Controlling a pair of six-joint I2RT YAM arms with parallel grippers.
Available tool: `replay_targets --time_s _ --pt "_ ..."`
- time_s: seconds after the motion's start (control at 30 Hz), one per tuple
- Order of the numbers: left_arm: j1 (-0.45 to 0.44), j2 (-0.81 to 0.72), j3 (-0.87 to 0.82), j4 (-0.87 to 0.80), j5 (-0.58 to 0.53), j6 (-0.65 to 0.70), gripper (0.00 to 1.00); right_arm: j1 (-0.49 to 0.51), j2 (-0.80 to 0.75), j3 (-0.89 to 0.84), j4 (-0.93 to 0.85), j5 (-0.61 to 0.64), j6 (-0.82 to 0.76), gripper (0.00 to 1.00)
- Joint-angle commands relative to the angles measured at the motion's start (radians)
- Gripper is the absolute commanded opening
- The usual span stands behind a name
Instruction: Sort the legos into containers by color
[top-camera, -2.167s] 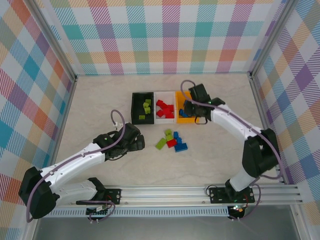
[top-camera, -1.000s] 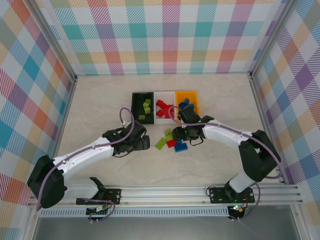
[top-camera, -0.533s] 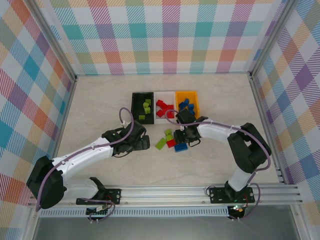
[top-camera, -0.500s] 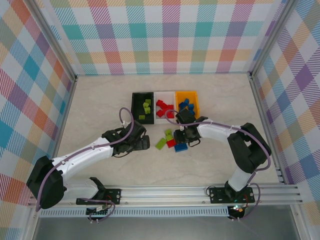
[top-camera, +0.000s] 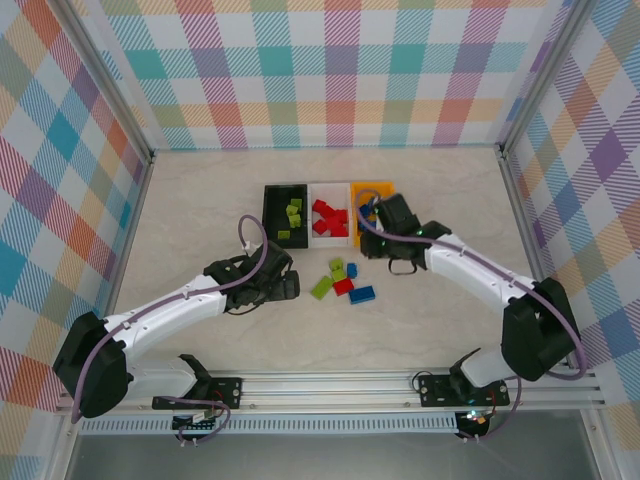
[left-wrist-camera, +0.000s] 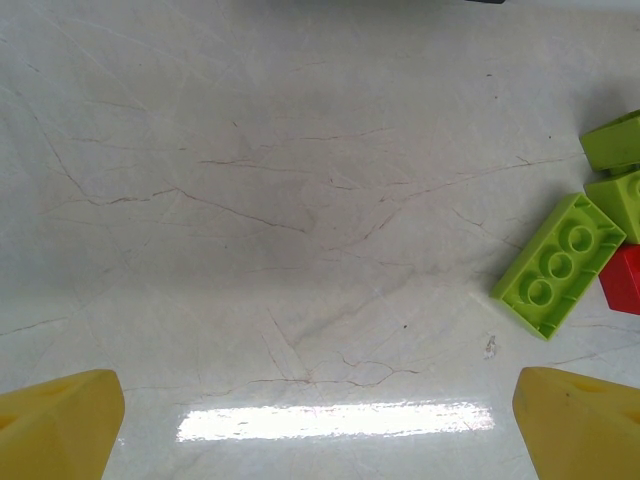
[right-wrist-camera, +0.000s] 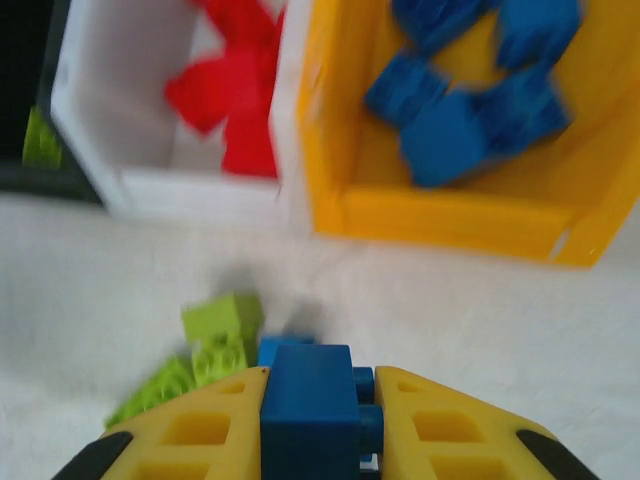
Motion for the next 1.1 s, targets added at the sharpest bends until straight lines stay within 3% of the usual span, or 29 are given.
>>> replay_targets --time_s 0.0,0.27,0.33,0.4,0.53,0.7,0.87,1.07 --pt "0.010 -0.013 -0.006 -0.006 -0.001 0.007 1.00 -0.064 0.119 0.116 0.016 0.032 -0.015 0.24" --pt "0.008 -0.010 -0.016 0.011 0.015 0.027 1.00 -0.141 0.445 0.462 -0.058 0.046 -0.017 0.29" --pt "0.010 0.003 -0.007 0.019 0.019 0.042 1.00 -0.144 0.486 0.512 -0.077 0.032 -0.017 0.38" --pt "0.009 0.031 0.012 0.026 0.032 0.063 1.00 -0.145 0.501 0.539 -0.093 0.013 -0.016 0.56" --pt "0.008 0.142 0.085 0.022 0.070 0.113 1.00 -0.140 0.409 0.473 -0.057 -0.030 -0.003 0.64" --pt "-0.011 0.348 0.230 -0.022 0.139 0.216 0.98 -0.126 0.252 0.315 -0.007 -0.033 0.004 0.64" --pt "-0.063 0.550 0.376 -0.090 0.134 0.296 0.90 -0.126 0.154 0.190 0.028 -0.019 0.015 0.64" --pt "-0.066 0.649 0.429 -0.106 0.177 0.308 0.85 -0.128 0.125 0.146 0.031 -0.005 0.015 0.64"
